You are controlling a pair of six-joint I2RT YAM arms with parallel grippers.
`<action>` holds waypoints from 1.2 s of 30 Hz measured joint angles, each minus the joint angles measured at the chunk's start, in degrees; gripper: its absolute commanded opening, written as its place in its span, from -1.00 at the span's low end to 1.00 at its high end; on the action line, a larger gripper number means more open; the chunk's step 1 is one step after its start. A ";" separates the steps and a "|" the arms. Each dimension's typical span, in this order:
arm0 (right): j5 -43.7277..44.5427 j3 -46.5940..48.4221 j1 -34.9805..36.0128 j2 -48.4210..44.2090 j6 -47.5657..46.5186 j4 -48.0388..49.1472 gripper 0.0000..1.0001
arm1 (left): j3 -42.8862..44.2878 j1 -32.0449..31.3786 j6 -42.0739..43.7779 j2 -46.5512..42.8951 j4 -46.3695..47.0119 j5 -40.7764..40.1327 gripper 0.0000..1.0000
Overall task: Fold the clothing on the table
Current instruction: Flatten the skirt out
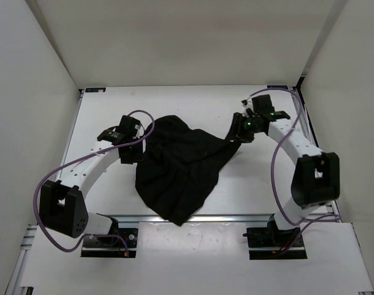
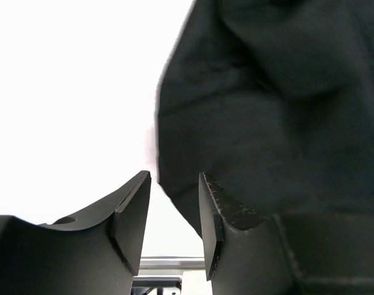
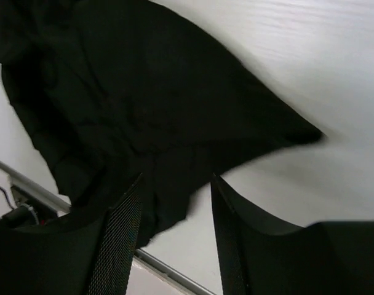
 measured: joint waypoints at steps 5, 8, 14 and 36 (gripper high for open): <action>-5.88 3.50 5.44 9.22 5.07 6.10 0.09 | 0.44 0.74 -0.35 -2.21 1.07 3.39 -0.03; -7.37 5.97 8.15 14.53 7.04 6.25 0.10 | 0.46 1.29 -0.74 -3.15 2.38 4.90 -0.02; -5.97 15.89 13.46 21.40 6.05 0.26 0.12 | -1.09 2.40 -0.94 -3.74 3.80 8.59 -0.02; 11.06 21.24 22.23 25.44 -4.07 -8.98 0.03 | -6.56 4.55 -2.01 -8.11 5.46 14.95 -0.01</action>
